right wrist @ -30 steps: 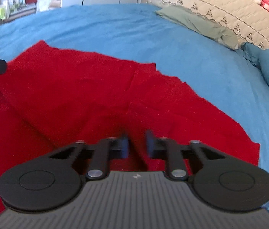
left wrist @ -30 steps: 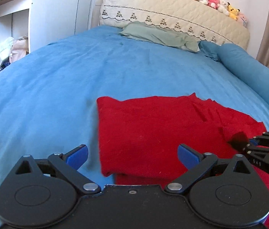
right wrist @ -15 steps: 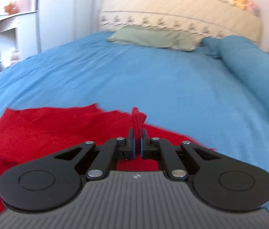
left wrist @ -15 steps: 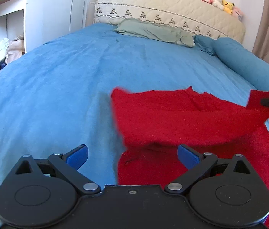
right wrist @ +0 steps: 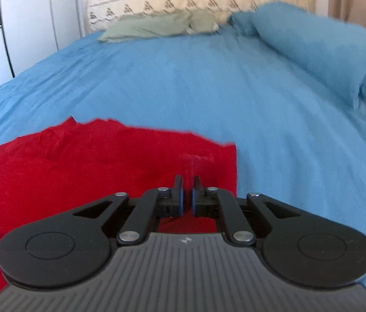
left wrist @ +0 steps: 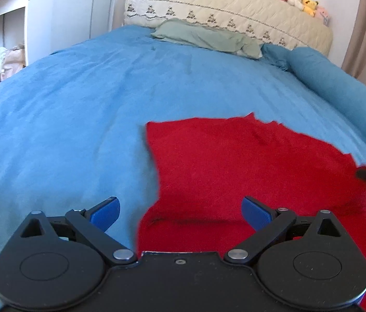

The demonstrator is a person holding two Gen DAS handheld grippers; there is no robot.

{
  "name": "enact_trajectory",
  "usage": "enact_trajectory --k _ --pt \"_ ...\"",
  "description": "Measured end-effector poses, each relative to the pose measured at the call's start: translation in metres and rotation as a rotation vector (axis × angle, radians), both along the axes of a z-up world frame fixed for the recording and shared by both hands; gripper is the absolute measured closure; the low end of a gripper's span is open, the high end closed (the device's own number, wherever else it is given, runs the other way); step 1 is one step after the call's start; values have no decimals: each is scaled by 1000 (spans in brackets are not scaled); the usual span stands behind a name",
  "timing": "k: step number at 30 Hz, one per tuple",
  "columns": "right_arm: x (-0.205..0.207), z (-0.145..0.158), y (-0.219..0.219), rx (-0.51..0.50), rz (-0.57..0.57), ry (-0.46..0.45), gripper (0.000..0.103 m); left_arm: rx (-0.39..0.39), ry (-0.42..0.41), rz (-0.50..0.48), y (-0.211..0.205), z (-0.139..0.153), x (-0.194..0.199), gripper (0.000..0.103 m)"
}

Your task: Fold small clothes

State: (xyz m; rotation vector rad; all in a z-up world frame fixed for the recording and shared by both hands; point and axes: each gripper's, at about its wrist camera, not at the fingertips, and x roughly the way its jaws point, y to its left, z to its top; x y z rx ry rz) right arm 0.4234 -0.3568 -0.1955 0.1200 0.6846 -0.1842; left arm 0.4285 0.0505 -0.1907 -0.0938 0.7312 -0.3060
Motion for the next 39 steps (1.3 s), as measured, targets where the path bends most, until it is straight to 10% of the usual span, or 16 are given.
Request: enact_trajectory --k 4,8,24,29,39 --pt "-12 -11 2 -61 -12 7 30 -26 -22 -43 -20 10 7 2" --pt "-37 -1 18 -120 20 -116 3 -40 -5 -81 -43 5 24 2" --pt "-23 -36 21 27 145 -24 0 64 35 -122 -77 -20 42 1" --pt "-49 8 19 82 178 -106 0 -13 -30 -95 -68 30 13 1" --pt "-161 134 15 48 183 -186 0 73 -136 -79 -39 150 -109 0"
